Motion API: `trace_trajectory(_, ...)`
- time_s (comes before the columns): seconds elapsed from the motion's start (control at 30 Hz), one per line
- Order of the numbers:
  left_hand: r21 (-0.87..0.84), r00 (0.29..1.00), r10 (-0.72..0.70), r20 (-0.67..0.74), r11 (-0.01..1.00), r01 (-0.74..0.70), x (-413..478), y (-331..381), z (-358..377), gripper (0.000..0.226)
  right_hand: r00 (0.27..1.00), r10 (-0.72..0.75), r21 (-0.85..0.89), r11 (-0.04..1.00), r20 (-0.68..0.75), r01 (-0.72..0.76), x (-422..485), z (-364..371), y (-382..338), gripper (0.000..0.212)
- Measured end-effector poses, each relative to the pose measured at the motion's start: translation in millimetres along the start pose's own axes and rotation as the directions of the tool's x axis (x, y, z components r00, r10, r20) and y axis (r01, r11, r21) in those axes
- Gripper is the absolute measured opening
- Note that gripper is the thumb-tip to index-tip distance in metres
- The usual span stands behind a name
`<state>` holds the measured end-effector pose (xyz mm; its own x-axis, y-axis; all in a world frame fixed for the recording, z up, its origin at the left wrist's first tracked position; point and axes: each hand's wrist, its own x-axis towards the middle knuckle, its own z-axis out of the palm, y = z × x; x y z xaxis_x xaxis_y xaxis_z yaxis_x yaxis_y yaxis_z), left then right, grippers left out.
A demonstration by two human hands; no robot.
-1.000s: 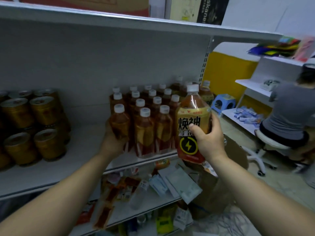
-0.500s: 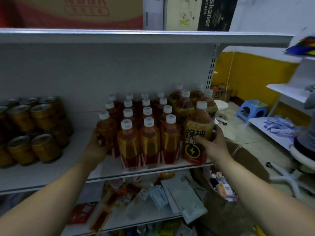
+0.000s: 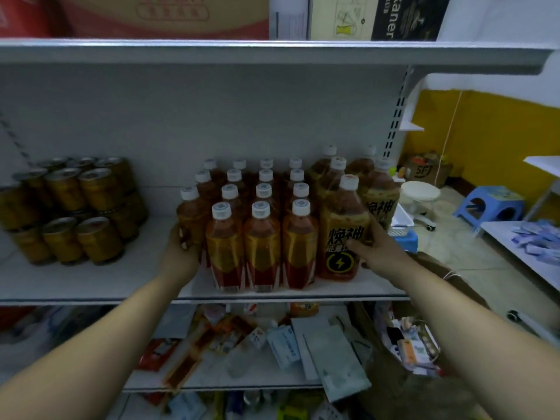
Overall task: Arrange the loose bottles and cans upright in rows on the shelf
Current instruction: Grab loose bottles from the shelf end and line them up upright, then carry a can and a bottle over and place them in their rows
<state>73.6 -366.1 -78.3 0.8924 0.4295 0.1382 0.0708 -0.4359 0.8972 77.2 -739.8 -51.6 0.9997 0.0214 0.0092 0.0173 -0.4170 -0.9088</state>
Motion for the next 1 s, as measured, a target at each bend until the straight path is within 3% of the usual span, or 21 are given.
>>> trace_trajectory(0.1,-0.082,1.000,0.009,-0.022,0.997,-0.011,-15.4,1.3,5.2,0.047,1.000,-0.010,-0.048,0.999,0.018,0.011,8.8,7.1,-5.7,0.098)
trace_trajectory(0.17,-0.121,0.997,-0.055,0.053,0.991,0.062,-23.4,0.1,4.0,0.043,0.998,-0.051,-0.063,0.997,-0.038,0.049,10.8,14.1,-7.6,0.109)
trace_trajectory(0.27,-0.219,0.972,-0.113,0.206,0.963,0.159,-38.4,4.8,0.4,0.058,0.988,-0.114,-0.045,0.993,-0.099,0.110,10.8,19.2,-6.1,0.113)
trace_trajectory(0.33,-0.203,0.964,-0.004,0.265,0.977,0.060,-49.3,15.2,-0.5,0.060,0.986,-0.123,-0.053,0.992,-0.113,0.118,9.6,20.6,-6.5,0.115)
trace_trajectory(0.43,-0.147,0.953,0.123,0.278,0.986,-0.084,-50.0,19.4,5.8,0.079,0.976,-0.140,0.002,0.990,-0.166,0.142,7.6,27.2,-8.4,0.120)
trace_trajectory(0.53,-0.150,0.955,0.102,0.280,0.987,-0.061,-47.9,19.9,16.0,0.090,0.970,-0.127,0.007,0.991,-0.208,0.132,11.5,34.1,-9.6,0.114)
trace_trajectory(0.7,-0.073,0.942,0.092,0.322,0.995,-0.072,-42.9,25.9,7.6,0.099,0.978,-0.111,-0.052,0.993,-0.178,0.103,12.9,24.3,-20.6,0.107)
trace_trajectory(0.77,-0.031,0.926,0.090,0.367,0.996,-0.084,-36.4,30.2,-5.3,0.089,0.958,-0.186,-0.100,0.981,-0.219,0.168,10.6,15.6,-39.0,0.096)
trace_trajectory(0.87,0.084,0.930,0.053,0.365,0.992,-0.089,-23.7,32.6,-32.6,0.070,0.900,-0.322,-0.311,0.923,-0.295,0.228,8.7,9.4,-80.5,0.091)
trace_trajectory(0.93,0.209,0.942,-0.025,0.333,0.977,-0.048,-13.9,32.7,-54.8,0.080,0.877,-0.412,-0.437,0.855,-0.247,0.279,10.2,16.0,-113.1,0.085)
trace_trajectory(1.0,0.311,0.946,-0.070,0.316,0.950,-0.034,-5.9,31.9,-80.1,0.085,0.903,-0.411,-0.476,0.823,-0.125,0.309,12.7,35.4,-146.0,0.081)
